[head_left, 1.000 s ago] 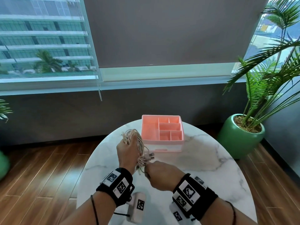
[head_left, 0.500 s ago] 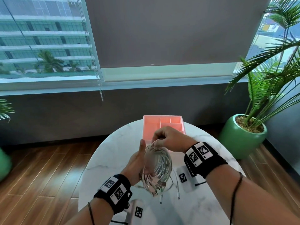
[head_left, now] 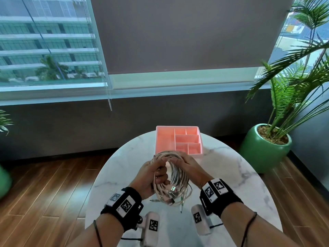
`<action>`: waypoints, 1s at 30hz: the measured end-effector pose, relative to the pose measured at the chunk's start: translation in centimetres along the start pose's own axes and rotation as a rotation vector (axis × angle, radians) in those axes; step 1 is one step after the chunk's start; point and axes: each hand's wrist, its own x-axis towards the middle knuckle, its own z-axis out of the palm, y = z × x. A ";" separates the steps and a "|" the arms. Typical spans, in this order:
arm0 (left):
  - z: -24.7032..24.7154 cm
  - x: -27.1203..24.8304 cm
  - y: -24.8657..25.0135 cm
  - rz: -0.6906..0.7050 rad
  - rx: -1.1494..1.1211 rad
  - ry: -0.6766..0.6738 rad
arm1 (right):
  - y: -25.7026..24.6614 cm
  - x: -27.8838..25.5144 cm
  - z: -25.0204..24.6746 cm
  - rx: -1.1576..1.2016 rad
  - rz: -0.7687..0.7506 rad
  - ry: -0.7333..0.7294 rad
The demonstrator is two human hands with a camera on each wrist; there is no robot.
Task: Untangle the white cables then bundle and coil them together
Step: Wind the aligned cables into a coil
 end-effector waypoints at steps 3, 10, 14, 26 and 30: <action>0.5 -0.2 0.2 0.012 -0.017 -0.010 | 0.0 0.1 0.1 0.075 0.020 0.000; -0.8 0.0 -0.6 0.043 0.024 -0.017 | 0.4 0.7 -0.2 0.114 0.099 -0.061; -0.5 0.2 -0.7 0.108 0.170 0.094 | 0.4 1.2 0.0 0.039 0.104 -0.023; 0.3 1.0 -0.4 0.293 0.374 0.292 | 0.5 1.0 0.4 0.075 0.063 0.120; -0.1 1.3 -0.3 0.304 0.309 0.336 | 1.5 0.1 0.5 0.209 0.162 0.088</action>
